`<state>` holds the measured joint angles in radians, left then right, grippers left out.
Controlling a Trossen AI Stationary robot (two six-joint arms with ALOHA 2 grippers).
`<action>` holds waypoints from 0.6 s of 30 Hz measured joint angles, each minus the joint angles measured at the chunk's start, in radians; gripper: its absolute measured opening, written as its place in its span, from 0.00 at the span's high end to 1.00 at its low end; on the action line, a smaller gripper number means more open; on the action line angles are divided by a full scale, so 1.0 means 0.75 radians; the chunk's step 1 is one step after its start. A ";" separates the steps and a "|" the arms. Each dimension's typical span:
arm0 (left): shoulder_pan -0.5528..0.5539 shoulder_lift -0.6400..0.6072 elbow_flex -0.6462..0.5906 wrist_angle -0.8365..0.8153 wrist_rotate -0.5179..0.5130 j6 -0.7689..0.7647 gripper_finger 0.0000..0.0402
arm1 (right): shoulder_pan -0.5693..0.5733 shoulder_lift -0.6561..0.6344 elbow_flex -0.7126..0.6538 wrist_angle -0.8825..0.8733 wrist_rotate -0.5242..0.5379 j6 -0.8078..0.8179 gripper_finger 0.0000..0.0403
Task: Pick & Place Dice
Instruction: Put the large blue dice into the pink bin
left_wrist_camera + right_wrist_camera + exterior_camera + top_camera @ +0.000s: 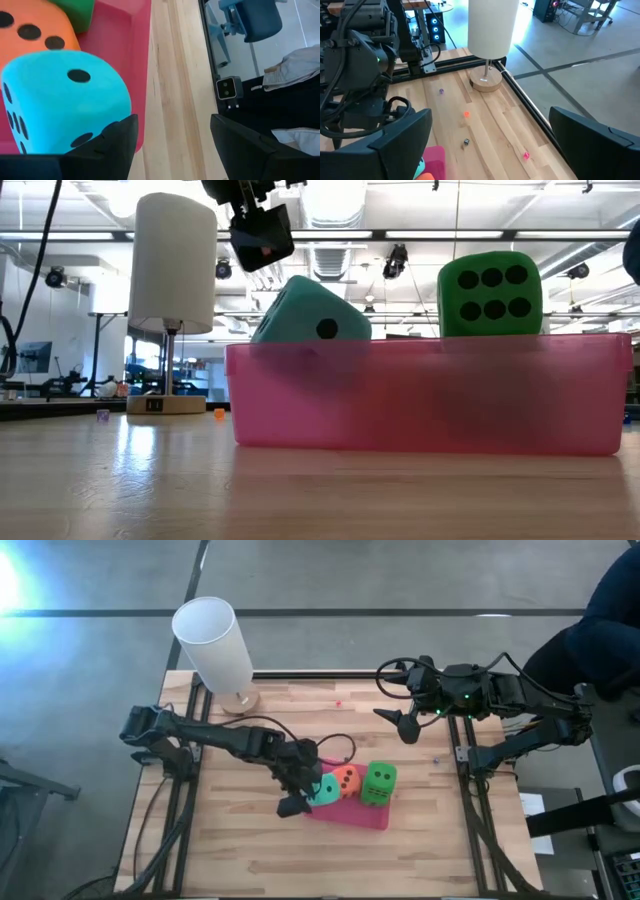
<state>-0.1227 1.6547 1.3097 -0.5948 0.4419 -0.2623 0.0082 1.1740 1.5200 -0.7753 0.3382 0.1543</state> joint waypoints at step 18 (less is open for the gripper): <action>0.121 -0.032 0.027 -0.120 -0.083 0.015 0.45 | 0.000 0.000 0.000 0.000 0.000 0.000 0.01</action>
<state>-0.0321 1.6306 1.3300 -0.6847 0.3800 -0.2513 0.0082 1.1743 1.5200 -0.7754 0.3378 0.1539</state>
